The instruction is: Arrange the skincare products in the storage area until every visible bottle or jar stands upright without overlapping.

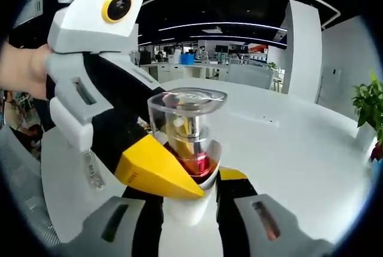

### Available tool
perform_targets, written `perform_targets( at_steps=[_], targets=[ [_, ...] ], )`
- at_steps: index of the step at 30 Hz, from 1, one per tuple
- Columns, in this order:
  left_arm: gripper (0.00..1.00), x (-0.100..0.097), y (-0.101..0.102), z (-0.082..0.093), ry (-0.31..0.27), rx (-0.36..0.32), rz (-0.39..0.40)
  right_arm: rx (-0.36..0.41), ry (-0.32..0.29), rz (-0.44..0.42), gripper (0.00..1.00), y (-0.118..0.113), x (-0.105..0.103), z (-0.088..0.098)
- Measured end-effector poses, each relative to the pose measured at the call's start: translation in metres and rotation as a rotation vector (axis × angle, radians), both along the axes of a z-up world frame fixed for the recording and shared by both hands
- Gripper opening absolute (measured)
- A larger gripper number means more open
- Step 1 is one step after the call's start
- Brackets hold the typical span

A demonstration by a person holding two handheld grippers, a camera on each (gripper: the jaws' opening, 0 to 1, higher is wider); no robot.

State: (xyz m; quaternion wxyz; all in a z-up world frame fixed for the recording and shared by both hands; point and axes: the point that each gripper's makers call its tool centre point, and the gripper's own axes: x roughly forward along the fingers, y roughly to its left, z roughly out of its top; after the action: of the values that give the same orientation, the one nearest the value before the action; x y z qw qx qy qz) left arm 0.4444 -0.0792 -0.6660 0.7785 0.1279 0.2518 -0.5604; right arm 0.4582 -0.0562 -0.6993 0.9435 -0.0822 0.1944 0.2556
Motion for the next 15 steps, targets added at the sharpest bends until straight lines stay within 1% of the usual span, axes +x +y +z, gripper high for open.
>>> perform_targets(
  at_steps=[5,11,13,15],
  targets=[
    [0.28,0.0006,0.0002,-0.0005,-0.001,0.003,-0.004,0.003,0.001,-0.001,0.33,0.0001,0.0005,-0.0001],
    [0.28,0.0005,0.0004,-0.0006,0.0,0.002,-0.006,0.017,0.024,0.01,0.34,0.0006,0.0003,0.0],
    [0.28,0.0005,0.0006,-0.0006,0.005,-0.002,-0.005,0.038,0.039,0.003,0.36,0.0002,0.0,-0.0009],
    [0.28,0.0004,0.0009,-0.0003,0.003,-0.003,-0.007,0.053,0.043,-0.007,0.41,-0.0009,0.0003,-0.0004]
  ],
)
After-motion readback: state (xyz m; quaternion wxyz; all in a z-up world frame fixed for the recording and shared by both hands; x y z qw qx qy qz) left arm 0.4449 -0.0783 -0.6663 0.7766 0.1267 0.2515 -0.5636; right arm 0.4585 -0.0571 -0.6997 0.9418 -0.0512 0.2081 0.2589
